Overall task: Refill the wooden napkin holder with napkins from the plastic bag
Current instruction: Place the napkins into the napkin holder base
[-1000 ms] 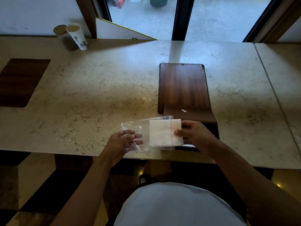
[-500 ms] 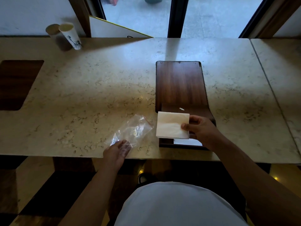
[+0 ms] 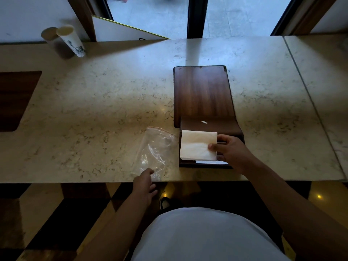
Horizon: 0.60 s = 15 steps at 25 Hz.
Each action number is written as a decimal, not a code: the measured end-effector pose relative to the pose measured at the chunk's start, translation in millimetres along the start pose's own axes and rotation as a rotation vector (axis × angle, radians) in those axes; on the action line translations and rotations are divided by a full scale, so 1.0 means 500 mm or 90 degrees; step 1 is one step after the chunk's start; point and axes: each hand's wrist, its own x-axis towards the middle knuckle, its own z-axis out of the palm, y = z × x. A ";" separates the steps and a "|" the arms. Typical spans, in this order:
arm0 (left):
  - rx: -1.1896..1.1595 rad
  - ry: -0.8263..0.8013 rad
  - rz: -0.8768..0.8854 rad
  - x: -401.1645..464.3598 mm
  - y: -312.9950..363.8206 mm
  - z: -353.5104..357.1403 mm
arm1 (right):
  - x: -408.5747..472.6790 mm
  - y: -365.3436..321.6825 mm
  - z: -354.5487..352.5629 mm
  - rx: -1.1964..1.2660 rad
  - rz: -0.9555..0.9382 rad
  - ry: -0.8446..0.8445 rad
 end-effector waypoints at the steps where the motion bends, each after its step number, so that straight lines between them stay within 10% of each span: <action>1: 0.035 0.025 0.012 -0.007 -0.010 -0.004 | -0.001 -0.001 -0.005 0.005 0.000 0.004; 4: 0.067 0.024 0.122 -0.034 0.000 0.001 | -0.004 -0.004 -0.015 0.014 -0.003 0.010; 10: 0.061 -0.418 0.110 -0.095 0.100 0.127 | -0.013 -0.006 -0.029 0.028 -0.020 -0.050; 15: 0.026 -0.535 0.114 -0.102 0.116 0.194 | -0.011 0.003 -0.046 0.017 0.035 -0.067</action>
